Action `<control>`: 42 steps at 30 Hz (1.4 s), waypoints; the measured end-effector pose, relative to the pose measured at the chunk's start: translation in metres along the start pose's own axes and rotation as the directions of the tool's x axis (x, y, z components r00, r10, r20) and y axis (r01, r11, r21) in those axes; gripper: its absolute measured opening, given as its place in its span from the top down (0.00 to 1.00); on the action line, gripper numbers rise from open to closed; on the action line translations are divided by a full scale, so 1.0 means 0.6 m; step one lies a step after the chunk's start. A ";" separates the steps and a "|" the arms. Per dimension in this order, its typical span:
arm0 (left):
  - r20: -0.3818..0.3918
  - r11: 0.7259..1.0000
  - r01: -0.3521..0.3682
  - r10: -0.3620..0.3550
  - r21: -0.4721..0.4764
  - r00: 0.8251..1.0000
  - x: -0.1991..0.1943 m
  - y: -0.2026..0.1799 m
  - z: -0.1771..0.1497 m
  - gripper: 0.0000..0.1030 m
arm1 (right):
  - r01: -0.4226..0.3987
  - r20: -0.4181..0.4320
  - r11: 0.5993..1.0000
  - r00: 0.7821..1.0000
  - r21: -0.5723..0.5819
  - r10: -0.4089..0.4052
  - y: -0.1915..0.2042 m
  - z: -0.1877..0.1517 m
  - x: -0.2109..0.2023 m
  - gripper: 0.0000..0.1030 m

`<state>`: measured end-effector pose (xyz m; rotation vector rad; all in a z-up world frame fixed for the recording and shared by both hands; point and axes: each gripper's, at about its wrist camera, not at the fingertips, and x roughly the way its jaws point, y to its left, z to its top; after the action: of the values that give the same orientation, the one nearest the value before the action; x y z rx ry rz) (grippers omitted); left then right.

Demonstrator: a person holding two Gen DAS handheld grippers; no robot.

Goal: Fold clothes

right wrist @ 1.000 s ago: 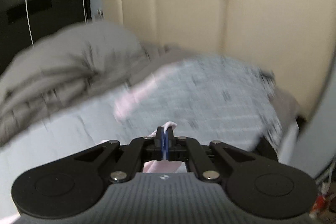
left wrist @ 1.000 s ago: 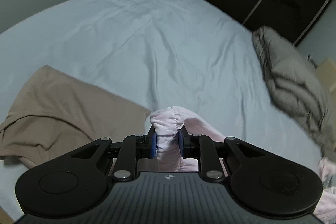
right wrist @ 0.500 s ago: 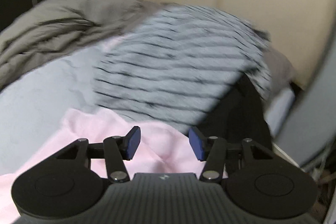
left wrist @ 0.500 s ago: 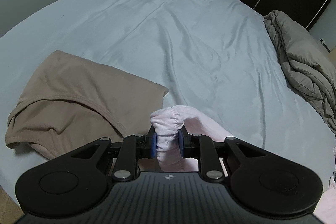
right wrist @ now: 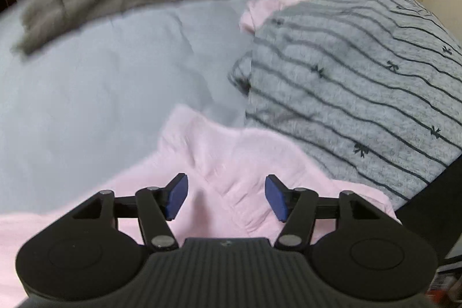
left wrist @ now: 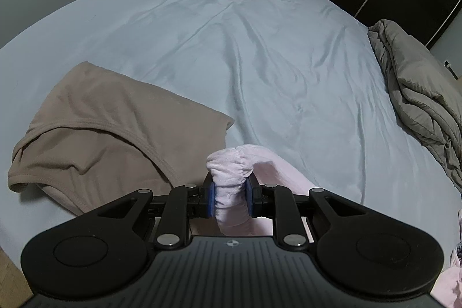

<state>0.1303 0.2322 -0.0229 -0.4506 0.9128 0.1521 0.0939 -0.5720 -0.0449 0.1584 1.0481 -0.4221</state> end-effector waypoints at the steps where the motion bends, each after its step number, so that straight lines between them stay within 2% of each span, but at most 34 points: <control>1: 0.000 1.000 0.000 0.000 0.000 1.000 0.001 0.000 0.000 0.83 | 0.016 -0.019 1.000 1.000 -0.008 -0.016 0.005 -0.002 0.012 0.47; 2: 0.000 1.000 0.000 0.000 -0.001 1.000 0.001 0.000 0.000 0.83 | 0.024 -0.039 1.000 0.999 -0.008 -0.025 0.007 -0.005 0.022 0.56; 3: 0.001 1.000 0.001 -0.001 0.000 1.000 0.001 0.000 0.001 0.83 | 0.029 -0.060 1.000 0.998 -0.006 -0.030 0.007 -0.008 0.031 0.81; 4: 0.001 1.000 0.002 -0.002 0.000 1.000 0.001 0.000 0.001 0.83 | 0.032 -0.079 1.000 0.996 0.001 -0.031 0.005 -0.011 0.038 0.87; 6: 0.003 1.000 0.008 -0.008 -0.002 1.000 0.001 0.001 0.001 0.83 | 0.035 -0.074 0.999 0.997 0.022 -0.033 -0.002 -0.014 0.038 0.93; 13: 0.018 0.999 0.036 -0.035 -0.022 0.999 -0.013 0.001 0.005 0.83 | 0.020 0.039 0.996 0.999 0.083 -0.023 -0.009 0.008 -0.032 0.95; 21: 0.060 0.990 0.116 -0.112 -0.078 0.992 -0.045 -0.020 0.048 0.83 | 0.006 0.178 0.992 0.984 0.126 -0.028 0.000 0.120 -0.132 0.95; 27: 0.106 0.986 0.141 -0.132 -0.084 0.986 -0.049 -0.048 0.097 0.83 | 0.020 0.301 0.986 0.951 0.165 -0.070 0.021 0.225 -0.177 0.95; 32: 0.127 0.988 0.133 -0.122 -0.080 0.984 -0.027 -0.075 0.125 0.83 | -0.034 0.376 0.971 0.925 0.235 -0.058 0.043 0.290 -0.185 0.95; 34: 0.127 0.988 0.134 -0.123 -0.080 0.984 -0.019 -0.079 0.128 0.83 | -0.084 0.414 0.958 0.909 0.275 -0.039 0.044 0.305 -0.188 0.95; 37: 0.116 0.991 0.120 -0.112 -0.063 0.987 -0.010 -0.082 0.129 0.83 | -0.040 0.347 0.962 0.936 0.270 -0.059 0.052 0.323 -0.169 0.95; 42: 0.088 0.991 0.115 -0.109 -0.067 0.990 -0.009 -0.064 0.118 0.83 | 0.006 0.328 0.959 0.939 0.284 -0.104 0.026 0.300 -0.163 0.98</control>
<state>0.1911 0.2290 0.0306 -0.5570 0.7989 0.1007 0.2033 -0.5903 0.1278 0.2973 0.6486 -0.6257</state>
